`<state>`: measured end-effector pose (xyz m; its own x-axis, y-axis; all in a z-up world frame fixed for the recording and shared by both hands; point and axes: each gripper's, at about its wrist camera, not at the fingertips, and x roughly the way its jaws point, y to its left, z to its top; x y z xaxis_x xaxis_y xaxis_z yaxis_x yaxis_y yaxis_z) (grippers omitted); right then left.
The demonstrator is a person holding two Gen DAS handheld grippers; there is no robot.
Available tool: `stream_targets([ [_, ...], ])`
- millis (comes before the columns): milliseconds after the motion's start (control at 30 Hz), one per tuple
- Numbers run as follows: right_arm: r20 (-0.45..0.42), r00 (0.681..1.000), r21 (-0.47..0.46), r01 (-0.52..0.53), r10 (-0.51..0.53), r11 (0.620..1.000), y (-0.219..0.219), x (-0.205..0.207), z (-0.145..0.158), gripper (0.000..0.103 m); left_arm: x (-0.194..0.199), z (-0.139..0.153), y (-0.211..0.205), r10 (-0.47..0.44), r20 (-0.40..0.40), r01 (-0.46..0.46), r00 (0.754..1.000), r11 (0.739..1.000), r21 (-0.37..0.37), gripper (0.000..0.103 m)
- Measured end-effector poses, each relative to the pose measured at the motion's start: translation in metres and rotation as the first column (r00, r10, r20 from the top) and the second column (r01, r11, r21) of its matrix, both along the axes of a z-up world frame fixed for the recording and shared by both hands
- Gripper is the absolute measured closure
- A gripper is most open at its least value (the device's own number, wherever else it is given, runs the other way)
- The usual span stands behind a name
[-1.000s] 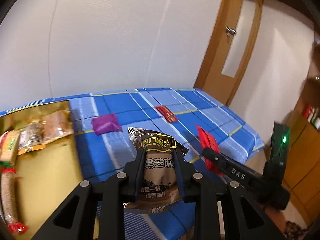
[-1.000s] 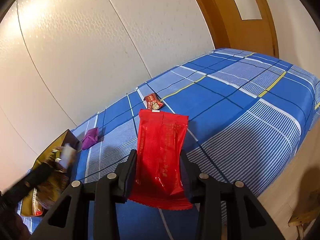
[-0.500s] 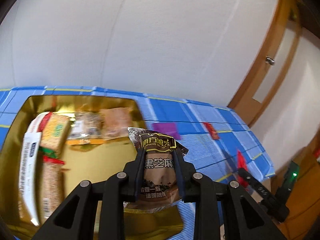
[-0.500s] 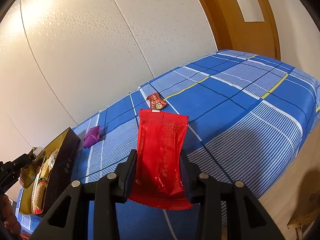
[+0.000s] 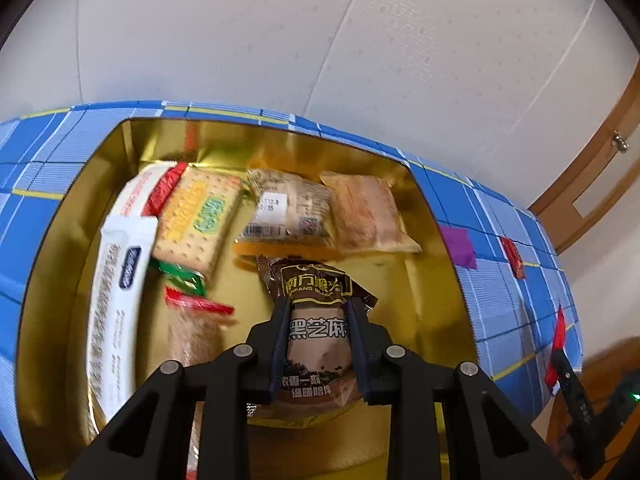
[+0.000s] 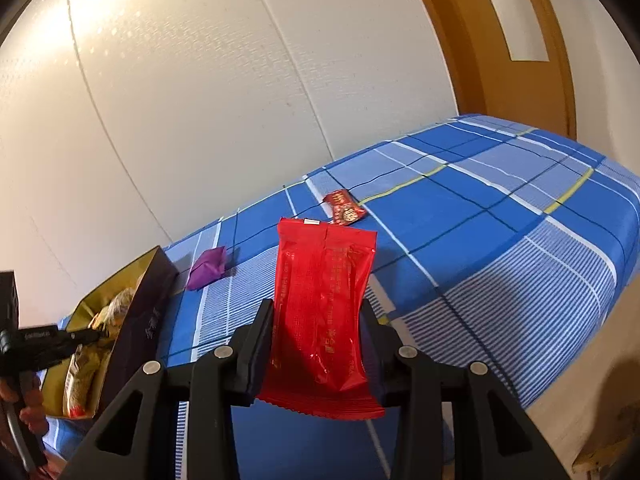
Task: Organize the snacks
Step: 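Carry the black sesame pack into the gold tray with the left tool and release, then lower the red wrapped pack into the gold tray with the right tool and release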
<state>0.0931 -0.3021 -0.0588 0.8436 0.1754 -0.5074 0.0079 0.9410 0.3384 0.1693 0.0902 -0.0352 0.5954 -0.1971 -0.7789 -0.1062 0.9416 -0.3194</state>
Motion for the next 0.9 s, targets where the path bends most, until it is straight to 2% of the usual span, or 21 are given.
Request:
stream_targets([
  [167,0.025,0.999,0.012,-0.024,0.024,1.0,0.007,-0.004,0.004,0.063,0.003,-0.003,0.006,0.016,-0.001,-0.016,1.0,1.0,0.023,0.072],
  [267,0.047,0.998,-0.007,-0.052,0.052,0.999,0.02,-0.009,0.009,0.063,-0.006,0.0,0.009,0.011,0.03,-0.012,1.0,0.999,0.03,0.052],
  [533,0.034,0.988,-0.021,-0.15,0.151,0.988,0.066,-0.016,0.021,0.063,-0.028,0.007,0.001,-0.039,0.094,0.03,0.995,0.996,0.086,0.051],
  [600,0.029,0.983,-0.013,-0.182,0.183,0.983,0.08,-0.016,0.026,0.063,-0.033,0.009,-0.001,-0.052,0.104,0.042,0.993,0.994,0.1,0.047],
  [667,0.017,0.977,-0.014,-0.211,0.211,0.977,0.096,-0.014,0.032,0.063,-0.038,0.01,-0.003,-0.063,0.109,0.049,0.992,0.991,0.123,0.044],
  [900,-0.021,0.947,-0.077,-0.323,0.322,0.943,0.158,-0.004,0.047,0.063,-0.049,0.01,-0.004,-0.083,0.098,0.066,0.992,0.984,0.166,0.043],
])
